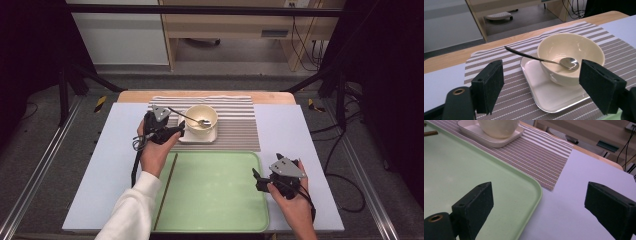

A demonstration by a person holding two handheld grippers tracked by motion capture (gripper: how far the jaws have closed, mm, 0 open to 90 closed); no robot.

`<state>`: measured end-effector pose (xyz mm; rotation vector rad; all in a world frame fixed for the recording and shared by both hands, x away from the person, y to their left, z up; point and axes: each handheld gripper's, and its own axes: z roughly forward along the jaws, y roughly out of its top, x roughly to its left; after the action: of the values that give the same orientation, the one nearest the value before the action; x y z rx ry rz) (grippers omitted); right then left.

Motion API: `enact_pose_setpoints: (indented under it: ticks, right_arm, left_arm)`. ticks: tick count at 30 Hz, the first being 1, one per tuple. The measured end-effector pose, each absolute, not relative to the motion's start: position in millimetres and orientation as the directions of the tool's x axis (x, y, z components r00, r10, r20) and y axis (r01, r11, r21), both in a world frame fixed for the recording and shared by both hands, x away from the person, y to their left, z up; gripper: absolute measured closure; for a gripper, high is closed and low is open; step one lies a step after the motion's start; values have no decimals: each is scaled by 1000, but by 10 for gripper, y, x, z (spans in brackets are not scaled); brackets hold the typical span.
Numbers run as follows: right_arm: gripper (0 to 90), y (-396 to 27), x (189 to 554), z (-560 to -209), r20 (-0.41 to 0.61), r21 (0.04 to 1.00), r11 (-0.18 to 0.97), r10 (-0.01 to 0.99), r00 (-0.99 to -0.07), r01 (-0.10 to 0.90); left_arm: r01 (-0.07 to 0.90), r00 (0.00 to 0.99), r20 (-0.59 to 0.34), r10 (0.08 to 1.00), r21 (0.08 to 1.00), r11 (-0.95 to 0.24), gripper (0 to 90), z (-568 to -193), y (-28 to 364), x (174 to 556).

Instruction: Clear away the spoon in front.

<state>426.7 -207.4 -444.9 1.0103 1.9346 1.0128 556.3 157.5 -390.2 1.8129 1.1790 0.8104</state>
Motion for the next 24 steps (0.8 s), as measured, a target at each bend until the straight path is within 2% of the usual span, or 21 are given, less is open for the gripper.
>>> enact_pose_setpoints:
  ticks: [8,16,24]
  right_arm:
    - [85,-2066,4261,-4445,-231,872,384,870,-436,305]
    - [85,-2086,4271,-4452,-229,869,381,876,-426,317]
    - [84,-2085,4268,-4453,-233,868,384,875,-424,316]
  left_arm:
    - [435,361,37,932,877,-204,190,-3992,1566,5726]
    - [448,353,41,935,870,-207,188,-4091,1561,5827]
    - [414,361,40,932,889,-198,259,-4192,1587,5974]
